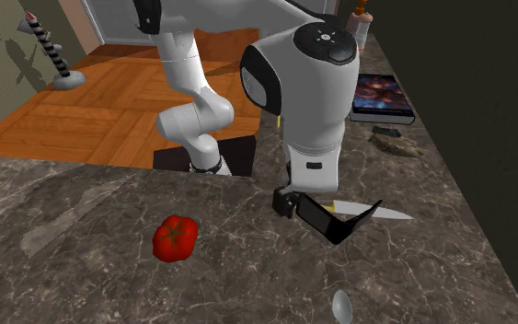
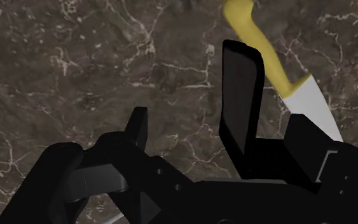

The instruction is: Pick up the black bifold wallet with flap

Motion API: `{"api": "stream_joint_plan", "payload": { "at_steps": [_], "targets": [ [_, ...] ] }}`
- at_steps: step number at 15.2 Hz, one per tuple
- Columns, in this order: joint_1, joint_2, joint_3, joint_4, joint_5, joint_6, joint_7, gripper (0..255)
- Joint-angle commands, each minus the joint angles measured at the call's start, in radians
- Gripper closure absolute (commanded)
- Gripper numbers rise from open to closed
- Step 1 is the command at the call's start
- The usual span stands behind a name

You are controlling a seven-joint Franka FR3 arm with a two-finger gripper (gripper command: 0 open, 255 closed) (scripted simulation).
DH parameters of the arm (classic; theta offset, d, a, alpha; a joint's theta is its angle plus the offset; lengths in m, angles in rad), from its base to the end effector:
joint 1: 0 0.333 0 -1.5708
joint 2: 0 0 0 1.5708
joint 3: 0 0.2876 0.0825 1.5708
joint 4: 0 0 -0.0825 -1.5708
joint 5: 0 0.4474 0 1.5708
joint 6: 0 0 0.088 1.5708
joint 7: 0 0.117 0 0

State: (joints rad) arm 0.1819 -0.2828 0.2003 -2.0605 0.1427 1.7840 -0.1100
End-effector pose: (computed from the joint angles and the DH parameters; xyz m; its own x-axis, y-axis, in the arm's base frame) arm 0.4975 0.2203 0.5016 0.8987 0.4385 0.0097 0.4377 -0.8952 -0.0833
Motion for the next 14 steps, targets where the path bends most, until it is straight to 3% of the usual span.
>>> {"api": "stream_joint_plan", "payload": {
  "at_steps": [1,4,14],
  "targets": [
    [0.018,0.05,0.028,0.031,-0.006,0.02,0.009,0],
    [0.042,0.141,0.066,0.101,-0.026,0.041,0.023,0],
    [0.044,0.153,0.069,0.011,-0.025,0.142,0.017,0]
  ]
}}
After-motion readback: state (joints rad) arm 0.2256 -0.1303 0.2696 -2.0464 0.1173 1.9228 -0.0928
